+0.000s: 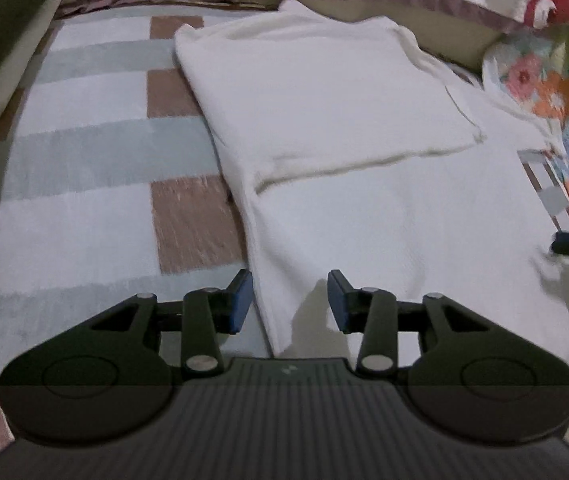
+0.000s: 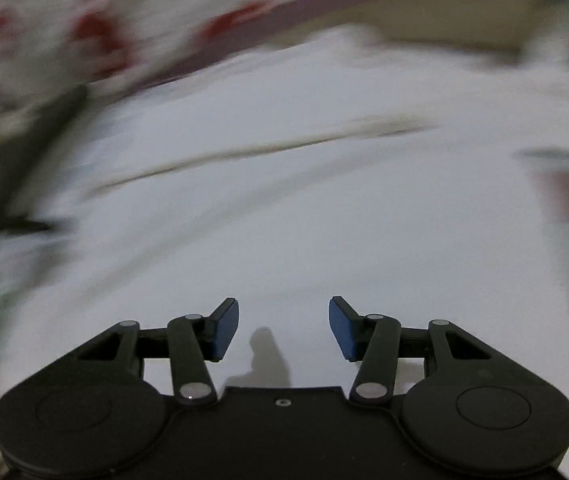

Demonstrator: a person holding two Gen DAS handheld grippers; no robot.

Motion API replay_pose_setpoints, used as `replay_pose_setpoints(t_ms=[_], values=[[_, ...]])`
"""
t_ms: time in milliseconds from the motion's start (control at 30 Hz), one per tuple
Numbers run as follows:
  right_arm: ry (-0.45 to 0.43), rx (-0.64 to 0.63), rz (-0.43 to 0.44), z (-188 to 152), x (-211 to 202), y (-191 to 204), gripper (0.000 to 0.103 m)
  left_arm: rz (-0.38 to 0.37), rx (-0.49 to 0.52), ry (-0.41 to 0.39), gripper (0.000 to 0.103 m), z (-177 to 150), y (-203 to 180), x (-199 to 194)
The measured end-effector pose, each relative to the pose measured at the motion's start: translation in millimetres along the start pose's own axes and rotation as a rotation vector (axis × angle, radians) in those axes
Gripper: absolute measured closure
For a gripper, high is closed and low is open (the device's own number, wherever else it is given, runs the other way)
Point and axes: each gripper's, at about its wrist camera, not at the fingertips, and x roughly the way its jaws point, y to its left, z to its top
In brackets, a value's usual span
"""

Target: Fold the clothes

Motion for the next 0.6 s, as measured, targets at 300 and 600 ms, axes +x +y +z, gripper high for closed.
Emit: replay_pose_setpoints(t_ms=[300,600], values=[[0.024,0.213,-0.182,-3.0,30.0,-100.8,0.028,0.003,-0.021,0.022,0.063,-12.8,-6.5,11.4],[-0.126,0.029,-0.308,-35.0,9.6,-88.0,0.102,0.005,0.090,0.077,0.062,-35.6,-23.3,2.0]])
